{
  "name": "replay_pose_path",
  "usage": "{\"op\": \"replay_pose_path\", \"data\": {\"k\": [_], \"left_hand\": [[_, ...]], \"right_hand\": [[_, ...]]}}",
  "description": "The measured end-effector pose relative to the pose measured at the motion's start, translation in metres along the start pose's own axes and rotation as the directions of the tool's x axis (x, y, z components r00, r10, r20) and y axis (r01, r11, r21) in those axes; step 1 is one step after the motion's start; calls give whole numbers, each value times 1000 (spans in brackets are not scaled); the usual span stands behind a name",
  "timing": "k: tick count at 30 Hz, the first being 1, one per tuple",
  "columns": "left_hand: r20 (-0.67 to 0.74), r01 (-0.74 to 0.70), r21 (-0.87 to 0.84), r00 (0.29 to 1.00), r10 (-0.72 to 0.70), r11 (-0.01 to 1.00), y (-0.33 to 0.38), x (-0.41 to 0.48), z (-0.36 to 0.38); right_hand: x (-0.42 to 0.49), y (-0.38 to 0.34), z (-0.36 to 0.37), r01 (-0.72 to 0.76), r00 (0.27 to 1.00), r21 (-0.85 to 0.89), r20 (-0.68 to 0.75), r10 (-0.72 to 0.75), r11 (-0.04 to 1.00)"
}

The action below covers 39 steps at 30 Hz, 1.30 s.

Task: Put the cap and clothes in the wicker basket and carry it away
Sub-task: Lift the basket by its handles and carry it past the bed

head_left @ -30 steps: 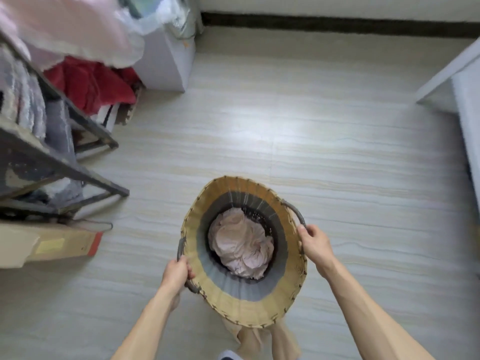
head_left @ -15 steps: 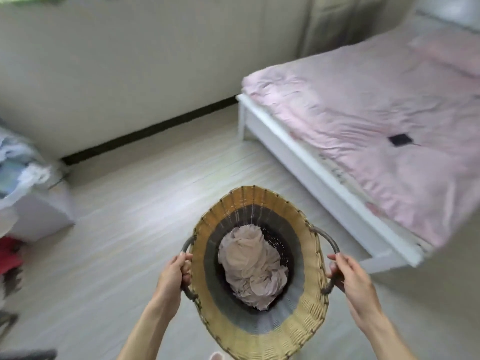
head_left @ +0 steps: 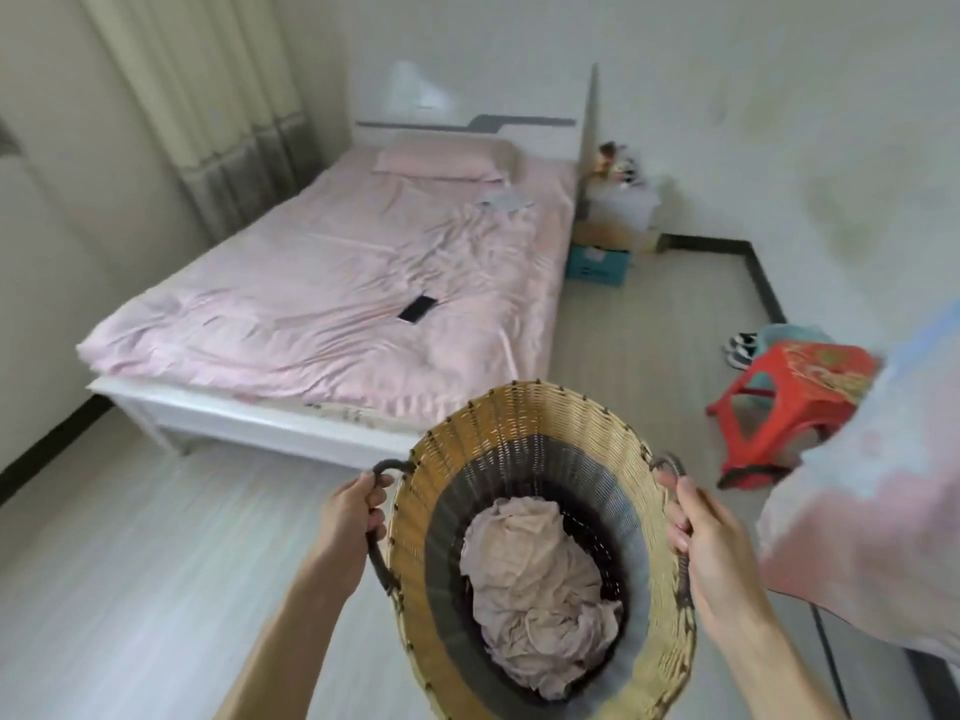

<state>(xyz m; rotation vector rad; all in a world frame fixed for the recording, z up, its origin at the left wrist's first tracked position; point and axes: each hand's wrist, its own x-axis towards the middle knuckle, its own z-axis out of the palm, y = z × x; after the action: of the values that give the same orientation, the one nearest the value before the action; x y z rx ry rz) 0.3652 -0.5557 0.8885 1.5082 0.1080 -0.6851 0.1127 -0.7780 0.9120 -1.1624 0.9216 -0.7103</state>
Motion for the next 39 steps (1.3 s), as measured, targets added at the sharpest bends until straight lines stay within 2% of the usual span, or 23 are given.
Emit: {"op": "replay_pose_path", "data": {"k": [8, 14, 20, 24, 29, 32, 39], "left_hand": [[87, 82, 120, 992, -92, 989, -3, 57, 181], [164, 88, 183, 979, -119, 979, 20, 149, 289], [270, 128, 196, 946, -179, 972, 82, 267, 388], [339, 101, 230, 924, -177, 968, 129, 335, 473], [433, 70, 225, 886, -164, 972, 172, 399, 592], [427, 58, 242, 890, -160, 969, 187, 444, 667], [343, 53, 237, 930, -134, 970, 218, 553, 842]], "right_hand": [[106, -22, -103, -58, 975, 60, -210, 69, 997], [221, -26, -125, -120, 917, 118, -368, 155, 986], [343, -67, -126, -115, 831, 167, -524, 187, 979], [421, -102, -125, -62, 813, 163, -564, 145, 985], [537, -128, -140, -14, 781, 299, -593, 197, 954], [615, -140, -166, -10, 788, 321, -581, 205, 947], [828, -187, -234, -29, 828, 224, -541, 149, 974]]}}
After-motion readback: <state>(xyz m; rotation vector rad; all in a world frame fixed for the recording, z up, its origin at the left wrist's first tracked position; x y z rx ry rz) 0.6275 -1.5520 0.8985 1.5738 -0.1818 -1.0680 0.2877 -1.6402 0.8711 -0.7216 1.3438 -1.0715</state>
